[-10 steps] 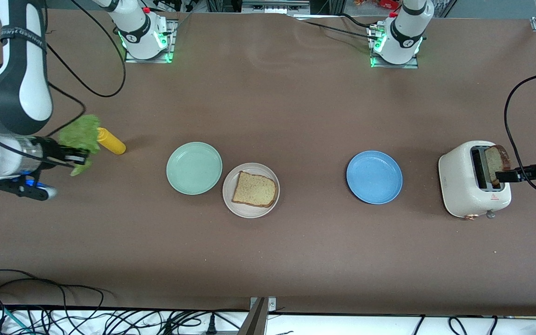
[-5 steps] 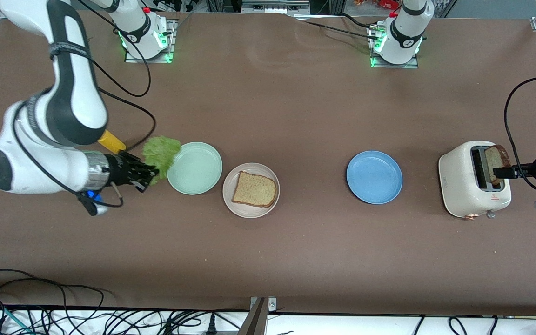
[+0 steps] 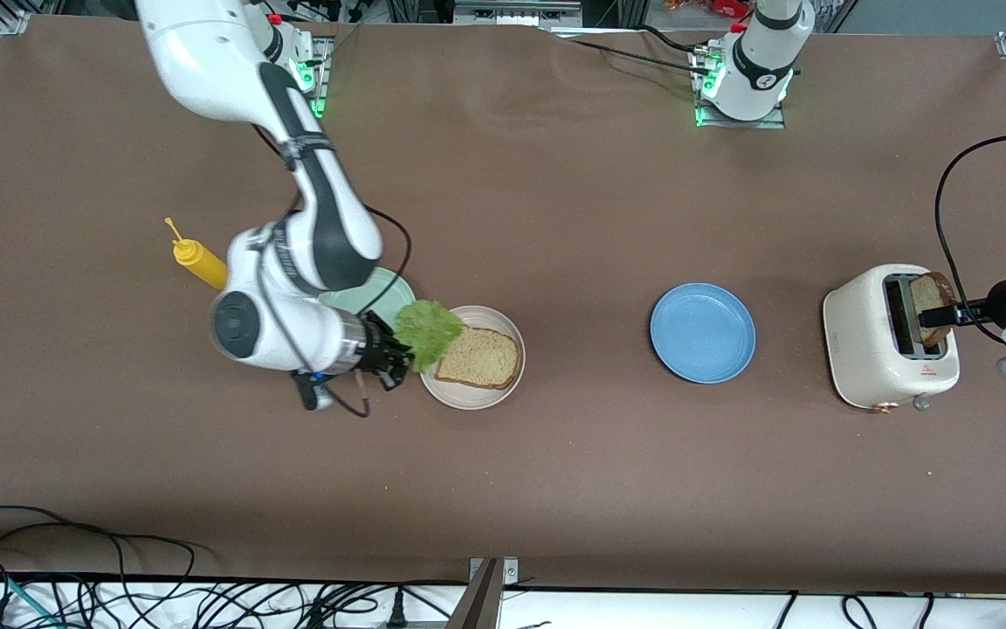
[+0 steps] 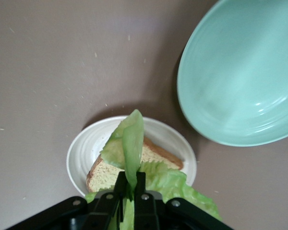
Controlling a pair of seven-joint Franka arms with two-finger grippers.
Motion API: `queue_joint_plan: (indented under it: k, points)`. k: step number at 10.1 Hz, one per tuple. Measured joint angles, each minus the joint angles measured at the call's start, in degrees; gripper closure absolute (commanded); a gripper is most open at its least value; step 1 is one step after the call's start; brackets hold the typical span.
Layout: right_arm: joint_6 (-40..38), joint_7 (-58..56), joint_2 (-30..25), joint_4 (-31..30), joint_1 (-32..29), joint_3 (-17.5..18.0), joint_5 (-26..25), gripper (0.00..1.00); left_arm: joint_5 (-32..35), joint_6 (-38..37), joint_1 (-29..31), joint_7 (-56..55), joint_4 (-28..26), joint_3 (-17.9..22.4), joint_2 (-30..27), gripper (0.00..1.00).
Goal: Make sandwich on beige plate with both arms
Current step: 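Carry the lettuce with the right gripper and drop it onto the toast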
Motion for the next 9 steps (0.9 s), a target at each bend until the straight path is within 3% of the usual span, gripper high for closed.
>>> queue_joint_plan:
  k: [4, 6, 8, 9]
  points:
    - [11.12, 5.50, 5.92, 0.04, 3.02, 1.52, 0.32, 1.00, -0.02, 5.72, 0.00, 0.00, -3.28, -0.09, -1.35, 0.00]
    - [13.09, 7.73, 6.94, 0.07, 3.03, 2.84, 0.48, 1.00, -0.02, 12.47, 0.01, -0.01, -8.51, -0.10, -3.84, 0.00]
    - [13.16, 8.51, 6.98, 0.24, 2.90, 2.84, 2.52, 1.00, -0.02, 13.77, -0.01, -0.01, -10.92, -0.22, -5.66, 0.00]
    - [13.15, 8.63, 6.99, 0.28, 2.87, 2.84, 3.16, 0.88, -0.02, 15.76, -0.03, -0.01, -12.39, -0.38, -6.47, 0.00]
